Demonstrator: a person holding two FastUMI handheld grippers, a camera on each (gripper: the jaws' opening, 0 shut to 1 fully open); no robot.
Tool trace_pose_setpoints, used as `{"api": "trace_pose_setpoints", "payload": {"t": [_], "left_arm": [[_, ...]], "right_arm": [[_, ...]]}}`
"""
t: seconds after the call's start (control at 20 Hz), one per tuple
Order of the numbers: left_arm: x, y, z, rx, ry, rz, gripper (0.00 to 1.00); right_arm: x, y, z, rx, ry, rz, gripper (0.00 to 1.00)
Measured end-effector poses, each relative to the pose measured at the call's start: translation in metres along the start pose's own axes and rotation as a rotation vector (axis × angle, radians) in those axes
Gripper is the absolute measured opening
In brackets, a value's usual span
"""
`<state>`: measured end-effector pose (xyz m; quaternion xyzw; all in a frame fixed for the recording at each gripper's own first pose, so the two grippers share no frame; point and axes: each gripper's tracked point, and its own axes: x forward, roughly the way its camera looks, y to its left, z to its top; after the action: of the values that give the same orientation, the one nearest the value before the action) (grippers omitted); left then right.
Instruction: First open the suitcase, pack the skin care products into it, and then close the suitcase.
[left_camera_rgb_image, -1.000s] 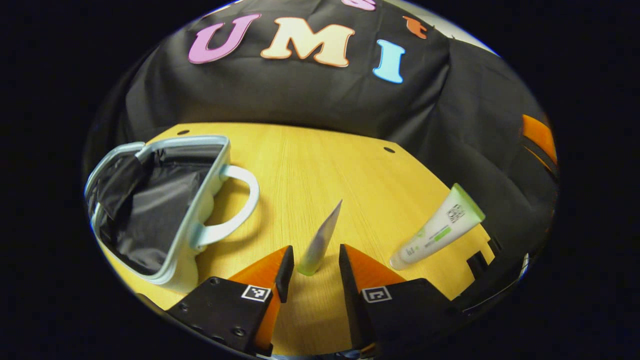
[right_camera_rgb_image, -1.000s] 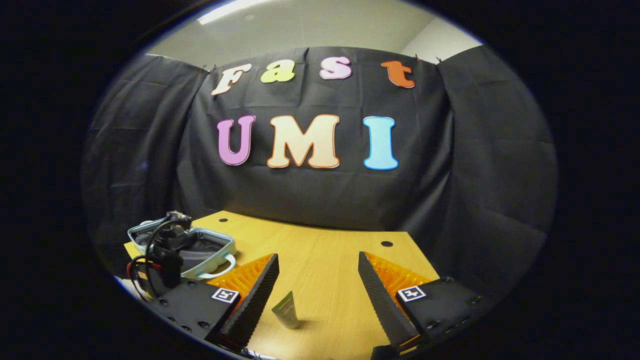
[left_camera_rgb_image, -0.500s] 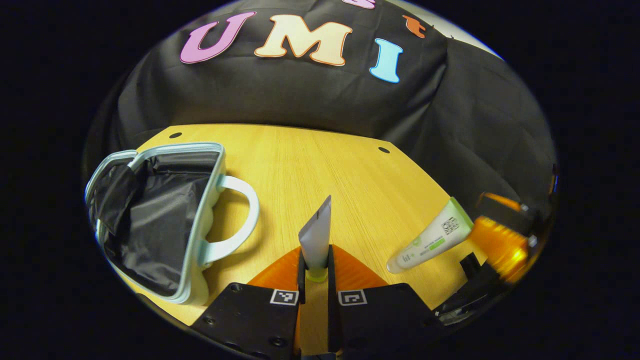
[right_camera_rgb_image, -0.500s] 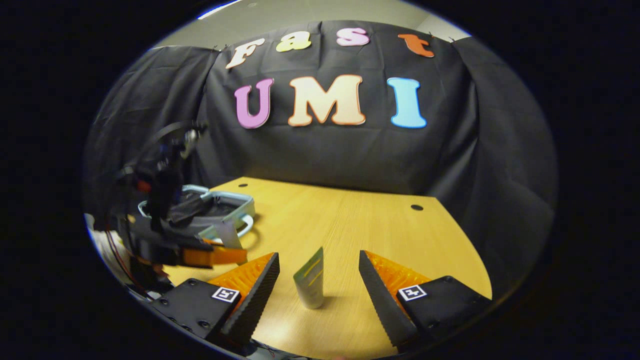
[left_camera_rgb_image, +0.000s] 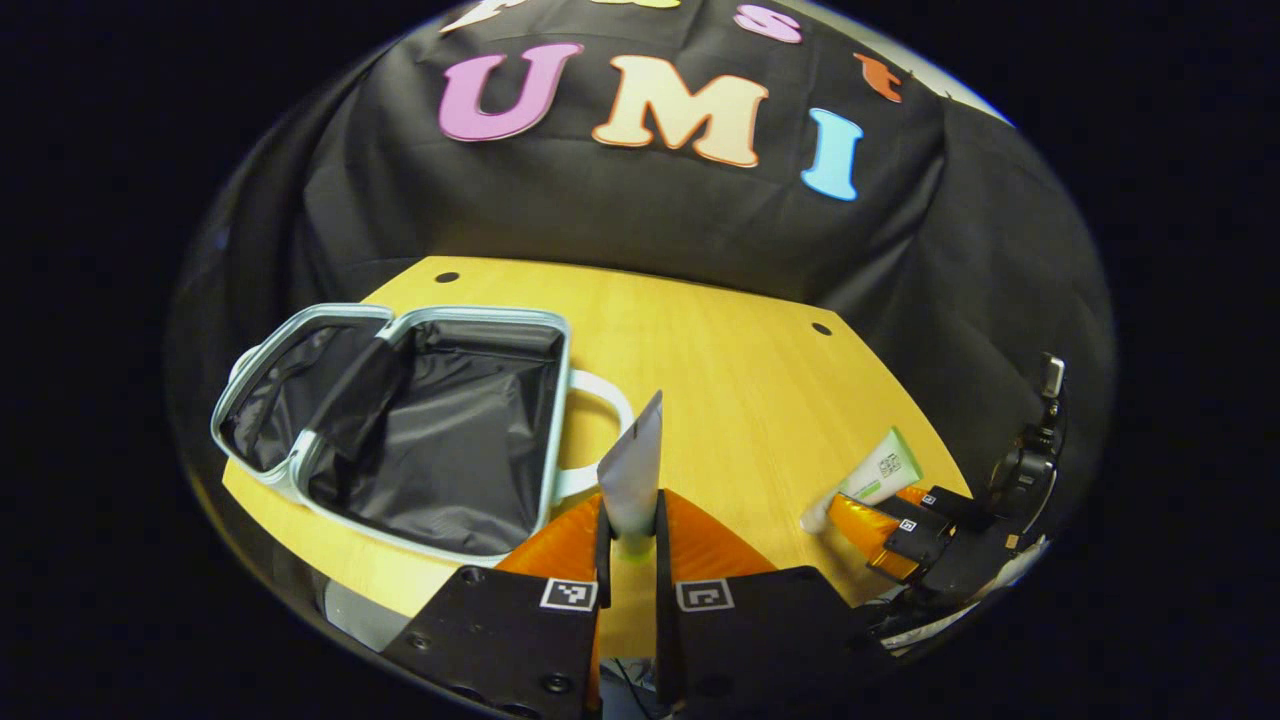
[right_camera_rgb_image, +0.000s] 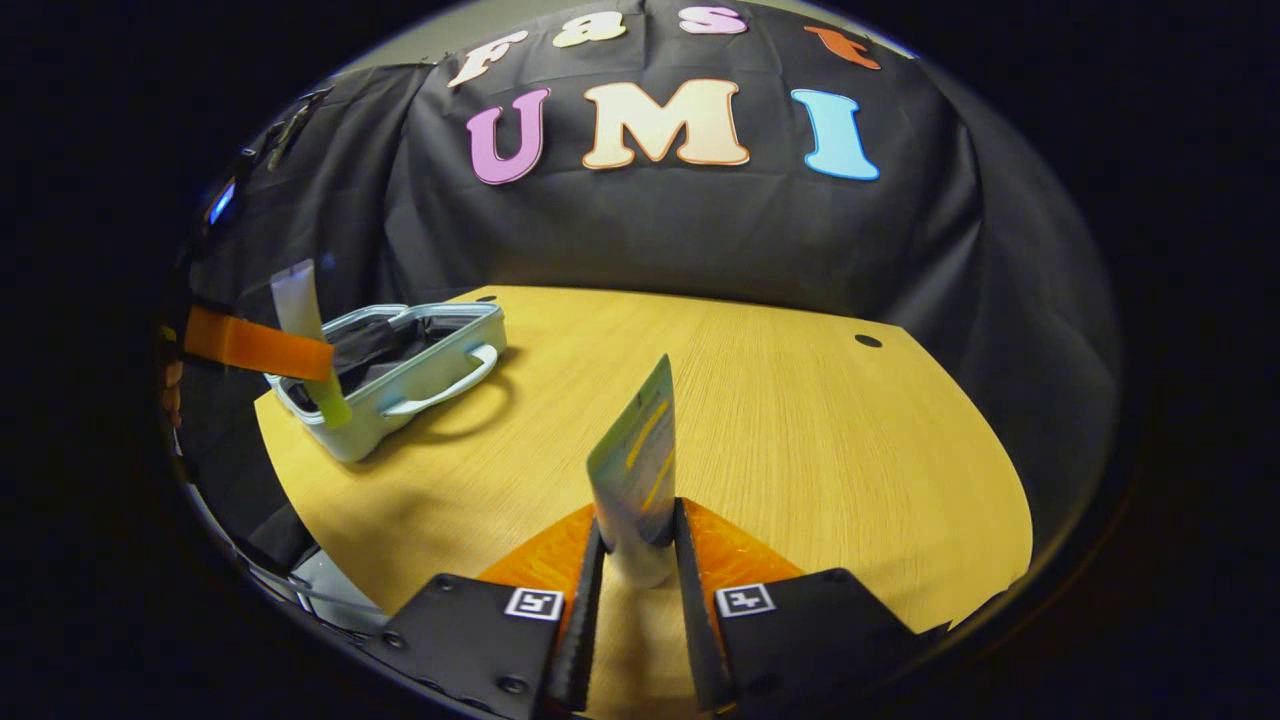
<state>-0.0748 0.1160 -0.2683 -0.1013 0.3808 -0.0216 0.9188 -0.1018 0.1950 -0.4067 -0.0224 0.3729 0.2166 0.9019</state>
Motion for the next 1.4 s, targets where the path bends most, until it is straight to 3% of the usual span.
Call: {"api": "trace_pose_setpoints", "payload": {"t": [0.05,0.15,0.3,0.5,0.8,1.05,1.1,1.15,1.3,1.35,1.4], "left_arm": [[-0.002,0.008,-0.001,-0.002,0.003,0.011,0.14],[-0.004,0.035,0.002,0.011,0.019,0.058,0.14],[0.001,0.086,0.01,0.017,0.057,0.142,0.14],[0.025,0.136,0.015,-0.015,0.127,0.163,0.14],[0.066,0.175,0.002,0.01,0.233,0.091,0.14],[0.077,0.187,0.001,0.024,0.218,-0.013,0.18],[0.077,0.191,0.007,0.038,0.196,-0.035,0.27],[0.073,0.193,0.017,0.036,0.172,-0.058,0.28],[0.055,0.209,0.045,-0.015,0.087,-0.11,0.86],[0.048,0.22,0.056,-0.027,0.067,-0.109,0.93],[0.043,0.234,0.065,-0.038,0.047,-0.102,0.93]], "right_arm": [[0.0,0.006,0.004,0.001,0.004,0.021,0.29],[-0.003,0.03,0.009,0.065,0.041,0.13,0.16],[-0.004,0.042,0.035,0.017,0.044,0.115,0.18],[-0.002,0.091,0.095,0.053,0.015,0.144,0.18],[0.015,0.214,0.165,0.145,0.026,0.295,0.18],[0.037,0.297,0.148,0.117,0.102,0.345,0.18],[0.044,0.309,0.138,0.122,0.134,0.348,0.18],[0.049,0.319,0.128,0.132,0.168,0.348,0.18],[0.075,0.341,0.097,0.146,0.269,0.316,0.19],[0.08,0.346,0.086,0.144,0.3,0.293,0.19],[0.086,0.349,0.08,0.149,0.323,0.277,0.19]]}}
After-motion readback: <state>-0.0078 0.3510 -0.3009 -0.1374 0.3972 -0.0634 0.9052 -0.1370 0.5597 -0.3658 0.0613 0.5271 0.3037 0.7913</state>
